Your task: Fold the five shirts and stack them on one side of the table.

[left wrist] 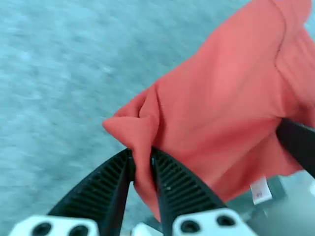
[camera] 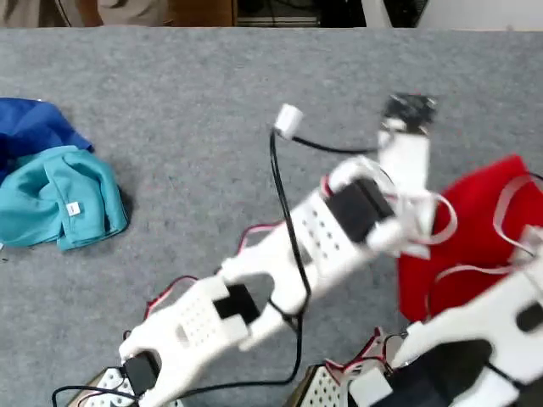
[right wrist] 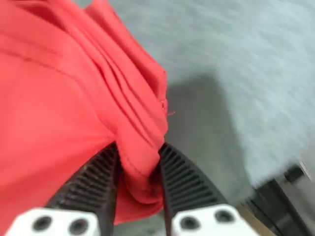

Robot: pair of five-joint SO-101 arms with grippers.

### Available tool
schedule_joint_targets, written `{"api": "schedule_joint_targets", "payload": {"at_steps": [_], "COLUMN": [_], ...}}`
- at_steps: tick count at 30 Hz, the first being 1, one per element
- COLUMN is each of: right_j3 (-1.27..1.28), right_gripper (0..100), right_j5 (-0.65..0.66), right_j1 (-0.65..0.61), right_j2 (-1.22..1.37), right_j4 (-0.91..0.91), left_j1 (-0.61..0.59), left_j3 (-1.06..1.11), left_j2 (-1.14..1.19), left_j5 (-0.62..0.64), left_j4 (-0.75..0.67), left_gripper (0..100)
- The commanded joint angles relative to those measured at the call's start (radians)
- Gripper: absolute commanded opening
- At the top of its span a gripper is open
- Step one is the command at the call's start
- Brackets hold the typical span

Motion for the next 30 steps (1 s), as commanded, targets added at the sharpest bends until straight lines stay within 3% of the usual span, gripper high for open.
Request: {"api": "schedule_joint_targets", "payload": {"at_steps": [1,8,14,17,20,22,24,30], "right_j3": [0.018,0.14,0.203,0.203,0.2,0.2,0.2,0.197], "right_gripper": [0.5,0.6,2.0,11.8,29.4,39.9,47.9,53.7], "right_j5": [0.101,0.218,0.23,0.172,0.089,0.115,0.143,0.19], "right_j1": [0.216,0.466,0.499,0.526,0.541,0.535,0.521,0.507], "right_j2": [-0.035,-0.035,-0.038,-0.041,-0.041,-0.041,-0.041,-0.041], "right_j4": [-0.005,-0.132,-0.213,-0.219,-0.221,-0.215,-0.215,-0.175], "left_j1": [0.068,0.103,0.127,0.127,0.127,0.123,0.121,0.098], "left_j3": [0.006,0.14,0.166,0.167,0.167,0.16,0.16,0.157], "left_j2": [-0.07,-0.07,-0.07,-0.07,-0.07,-0.073,-0.077,-0.082], "left_j5": [0.005,-0.021,-0.04,-0.071,-0.066,-0.066,-0.071,-0.074], "left_j4": [-0.029,-0.16,-0.169,-0.17,-0.146,-0.12,-0.114,-0.112], "left_gripper": [2,2,2,3,16,24,22,21]}}
